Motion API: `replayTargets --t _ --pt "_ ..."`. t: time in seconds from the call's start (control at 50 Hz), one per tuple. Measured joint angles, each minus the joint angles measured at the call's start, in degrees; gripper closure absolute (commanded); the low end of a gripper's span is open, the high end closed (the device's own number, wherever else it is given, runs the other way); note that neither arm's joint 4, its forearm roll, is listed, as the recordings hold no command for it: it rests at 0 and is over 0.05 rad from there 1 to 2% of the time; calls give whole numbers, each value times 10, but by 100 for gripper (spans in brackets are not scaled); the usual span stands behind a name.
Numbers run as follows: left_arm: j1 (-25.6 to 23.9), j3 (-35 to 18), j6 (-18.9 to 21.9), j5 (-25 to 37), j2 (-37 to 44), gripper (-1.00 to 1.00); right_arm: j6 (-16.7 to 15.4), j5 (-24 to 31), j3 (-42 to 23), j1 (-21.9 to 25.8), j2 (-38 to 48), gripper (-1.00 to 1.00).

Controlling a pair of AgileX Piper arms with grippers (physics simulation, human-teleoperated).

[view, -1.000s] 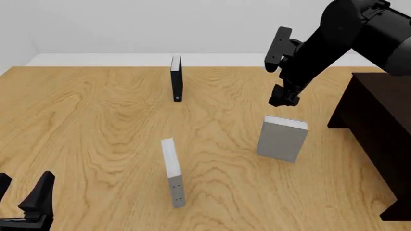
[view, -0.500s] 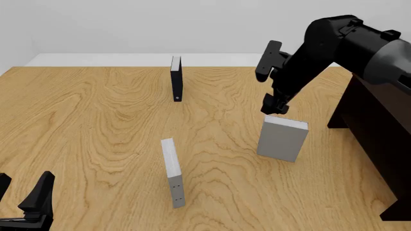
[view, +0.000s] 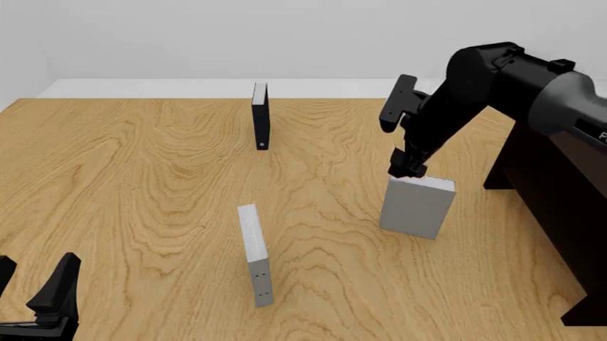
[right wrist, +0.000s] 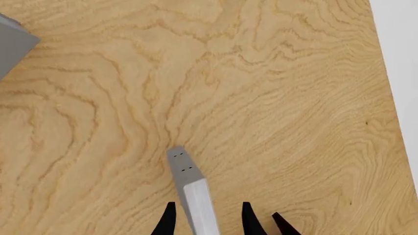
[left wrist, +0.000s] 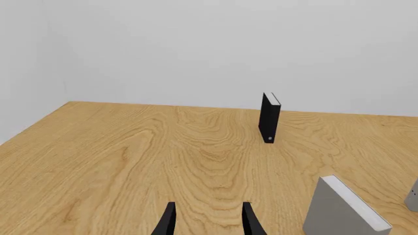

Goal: Pick up the book on the right and place it on the cabinet shelf.

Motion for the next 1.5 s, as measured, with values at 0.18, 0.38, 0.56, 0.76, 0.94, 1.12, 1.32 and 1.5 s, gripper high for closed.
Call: replayTargets --t 0.18,0.38,0.56,0.76,0.94,1.12,1.32,1.5 --pt "2 0 -1 0 0 -100 -1 -13 10 -3 11 -100" --pt "5 0 -3 -1 2 -100 2 -25 19 -2 21 -100" --pt "7 0 -5 -3 3 -100 6 -44 37 -1 27 -100" --pt "8 0 -6 -3 3 -100 13 -63 56 3 31 -100" --pt "8 0 -7 -3 2 -100 16 -77 72 3 34 -100" --pt "9 0 -7 -2 1 -100 15 -87 86 0 35 -100" --pt "9 0 -7 -1 0 -100 7 -94 93 -6 33 100" --pt "9 0 -6 0 -1 -100 -3 -83 96 -2 22 100"
